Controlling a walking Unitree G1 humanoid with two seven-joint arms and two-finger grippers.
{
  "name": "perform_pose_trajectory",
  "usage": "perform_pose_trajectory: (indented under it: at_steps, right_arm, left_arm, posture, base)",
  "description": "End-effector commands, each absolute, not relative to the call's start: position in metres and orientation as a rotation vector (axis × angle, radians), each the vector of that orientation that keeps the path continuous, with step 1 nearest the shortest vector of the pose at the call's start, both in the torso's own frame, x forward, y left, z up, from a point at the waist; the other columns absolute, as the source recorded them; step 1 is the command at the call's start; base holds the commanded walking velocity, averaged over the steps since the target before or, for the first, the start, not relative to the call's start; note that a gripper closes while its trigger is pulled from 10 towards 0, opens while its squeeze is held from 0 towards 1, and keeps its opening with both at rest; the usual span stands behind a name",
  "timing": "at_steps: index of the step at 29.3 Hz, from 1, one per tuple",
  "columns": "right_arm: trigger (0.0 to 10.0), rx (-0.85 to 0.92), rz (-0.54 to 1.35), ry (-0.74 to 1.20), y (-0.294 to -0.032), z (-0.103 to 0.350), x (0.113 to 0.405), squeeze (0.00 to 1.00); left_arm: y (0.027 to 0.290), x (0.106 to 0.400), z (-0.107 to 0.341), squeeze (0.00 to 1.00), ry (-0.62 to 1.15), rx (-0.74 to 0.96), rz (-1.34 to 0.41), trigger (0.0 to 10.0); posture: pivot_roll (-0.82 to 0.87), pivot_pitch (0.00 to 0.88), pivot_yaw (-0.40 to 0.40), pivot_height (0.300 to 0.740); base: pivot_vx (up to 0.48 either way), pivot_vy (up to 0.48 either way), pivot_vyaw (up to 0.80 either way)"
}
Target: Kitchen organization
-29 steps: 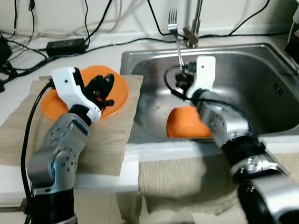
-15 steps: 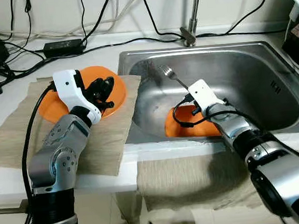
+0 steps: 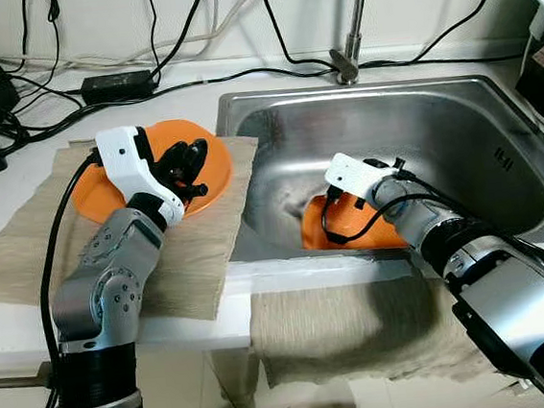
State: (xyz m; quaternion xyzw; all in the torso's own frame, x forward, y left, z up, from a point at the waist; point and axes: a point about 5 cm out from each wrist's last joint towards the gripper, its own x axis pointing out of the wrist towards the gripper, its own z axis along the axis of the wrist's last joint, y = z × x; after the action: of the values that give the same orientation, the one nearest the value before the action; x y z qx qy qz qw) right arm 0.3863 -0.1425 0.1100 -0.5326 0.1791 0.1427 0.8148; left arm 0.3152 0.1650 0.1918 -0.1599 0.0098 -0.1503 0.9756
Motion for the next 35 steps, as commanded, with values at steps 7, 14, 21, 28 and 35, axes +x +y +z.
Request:
perform_pose_trajectory:
  at_steps: [7,14,21,28,35]
  right_arm:
    - [10.0,-1.215,0.297,0.358,-0.145,0.115,0.389,1.00]
    - [10.0,-1.104,0.258,0.285,-0.136,0.130,0.396,0.00]
    - [10.0,-0.236,0.351,0.152,-0.087,0.164,0.402,0.00]
    - [10.0,0.163,0.435,0.173,-0.063,0.154,0.389,0.00]
    - [10.0,0.251,0.382,0.060,-0.079,0.154,0.370,0.00]
  left_arm:
    - [0.162,0.316,0.193,0.00,0.012,-0.317,-0.314,10.0]
    - [0.163,0.317,0.193,0.00,0.012,-0.290,-0.308,10.0]
    - [0.168,0.320,0.191,0.00,0.019,-0.248,-0.293,10.0]
    - [0.181,0.320,0.180,0.00,0.060,-0.168,-0.262,10.0]
    - [0.221,0.310,0.184,0.00,0.053,-0.058,-0.160,10.0]
  posture:
    - [0.15,0.000,0.008,0.740]
    - [0.15,0.000,0.005,0.740]
    - [0.15,0.000,0.004,0.740]
    - [0.15,0.000,0.010,0.740]
    - [0.14,0.000,0.018,0.740]
  base:
    - [0.000,0.000,0.00]
    - [0.000,0.000,0.00]
    - [0.000,0.000,0.00]
    - [0.000,0.000,0.00]
    - [0.000,0.000,0.00]
